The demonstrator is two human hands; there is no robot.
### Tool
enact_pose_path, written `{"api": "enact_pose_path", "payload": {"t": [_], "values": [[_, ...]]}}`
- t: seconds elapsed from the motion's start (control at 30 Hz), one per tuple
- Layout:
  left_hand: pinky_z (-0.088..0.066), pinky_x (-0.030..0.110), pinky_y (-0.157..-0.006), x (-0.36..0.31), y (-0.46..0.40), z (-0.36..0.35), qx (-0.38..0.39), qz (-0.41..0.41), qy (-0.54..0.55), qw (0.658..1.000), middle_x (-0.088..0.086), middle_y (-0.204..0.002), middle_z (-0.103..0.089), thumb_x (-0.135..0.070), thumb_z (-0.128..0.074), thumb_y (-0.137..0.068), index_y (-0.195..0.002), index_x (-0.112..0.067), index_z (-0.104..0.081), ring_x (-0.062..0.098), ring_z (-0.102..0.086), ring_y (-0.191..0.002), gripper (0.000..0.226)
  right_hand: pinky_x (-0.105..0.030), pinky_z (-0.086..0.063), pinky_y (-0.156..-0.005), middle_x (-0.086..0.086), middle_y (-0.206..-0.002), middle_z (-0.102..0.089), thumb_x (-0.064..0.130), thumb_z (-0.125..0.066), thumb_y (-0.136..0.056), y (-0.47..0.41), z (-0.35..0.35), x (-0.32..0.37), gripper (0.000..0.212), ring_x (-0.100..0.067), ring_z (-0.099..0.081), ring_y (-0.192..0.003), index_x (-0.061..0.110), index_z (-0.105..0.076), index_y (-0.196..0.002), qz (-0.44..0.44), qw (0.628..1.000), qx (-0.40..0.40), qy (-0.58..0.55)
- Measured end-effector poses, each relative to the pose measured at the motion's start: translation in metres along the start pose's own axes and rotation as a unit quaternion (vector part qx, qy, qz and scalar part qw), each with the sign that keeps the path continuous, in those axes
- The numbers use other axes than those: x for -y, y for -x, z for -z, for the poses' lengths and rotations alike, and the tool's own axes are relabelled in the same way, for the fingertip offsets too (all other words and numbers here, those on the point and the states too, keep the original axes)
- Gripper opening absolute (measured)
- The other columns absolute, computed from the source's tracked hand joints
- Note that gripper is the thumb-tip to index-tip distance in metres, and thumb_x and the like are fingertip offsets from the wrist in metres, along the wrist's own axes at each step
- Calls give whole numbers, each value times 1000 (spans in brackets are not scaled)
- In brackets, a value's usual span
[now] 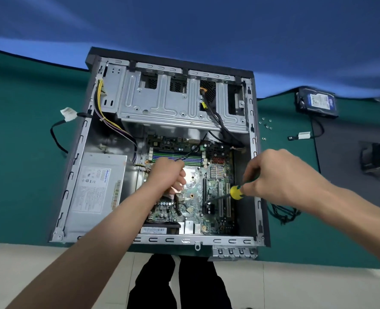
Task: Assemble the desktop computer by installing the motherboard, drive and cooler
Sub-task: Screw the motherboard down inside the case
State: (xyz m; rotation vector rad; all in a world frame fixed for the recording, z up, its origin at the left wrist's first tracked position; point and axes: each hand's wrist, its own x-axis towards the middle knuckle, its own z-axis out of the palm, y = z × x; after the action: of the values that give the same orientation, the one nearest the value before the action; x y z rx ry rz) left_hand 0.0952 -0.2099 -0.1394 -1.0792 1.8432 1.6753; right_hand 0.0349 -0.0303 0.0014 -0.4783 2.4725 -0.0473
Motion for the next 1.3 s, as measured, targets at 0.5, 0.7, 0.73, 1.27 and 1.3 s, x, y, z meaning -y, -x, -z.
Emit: {"api": "enact_pose_path", "payload": {"t": [0.5, 0.7, 0.73, 1.27, 1.3], "values": [[-53, 37, -80, 1, -10, -8, -21, -77, -304, 949, 13, -77, -70, -32, -48, -92, -75, -7, -63, 29, -67, -76, 34, -28, -52, -58, -5, -78, -64, 20, -66, -78, 4, -26, 12, 10, -25, -62, -69, 13, -65, -84, 46, 979, 92, 175], [-52, 35, -75, 0, -9, -8, -13, -93, -302, 949, 7, -64, -60, -30, -48, -92, -69, -9, -57, 24, -56, -61, 33, -25, -47, -52, -5, -77, -64, 22, -66, -79, -2, -35, 9, 12, -23, -61, -66, 12, -66, -85, 54, 975, 104, 188], [-52, 34, -75, 0, -9, -8, -12, -94, -301, 949, 6, -62, -58, -30, -47, -92, -68, -9, -56, 23, -55, -60, 33, -25, -47, -52, -5, -77, -65, 22, -66, -78, -3, -35, 9, 12, -23, -61, -66, 11, -67, -85, 52, 975, 105, 187], [-53, 35, -70, -2, -8, -6, -3, -92, -257, 962, 7, -64, -57, -27, -46, -92, -68, -10, -55, 22, -52, -57, 31, -29, -53, -58, -4, -79, -68, 27, -68, -75, -9, -32, 7, 18, -21, -66, -73, 12, -70, -86, 31, 978, 123, 166], [-53, 36, -70, -3, -8, -6, -2, -92, -254, 963, 8, -64, -57, -27, -46, -92, -68, -10, -54, 21, -52, -57, 30, -29, -52, -58, -4, -79, -68, 28, -69, -75, -9, -32, 7, 19, -21, -66, -73, 12, -70, -86, 29, 978, 125, 163]]}}
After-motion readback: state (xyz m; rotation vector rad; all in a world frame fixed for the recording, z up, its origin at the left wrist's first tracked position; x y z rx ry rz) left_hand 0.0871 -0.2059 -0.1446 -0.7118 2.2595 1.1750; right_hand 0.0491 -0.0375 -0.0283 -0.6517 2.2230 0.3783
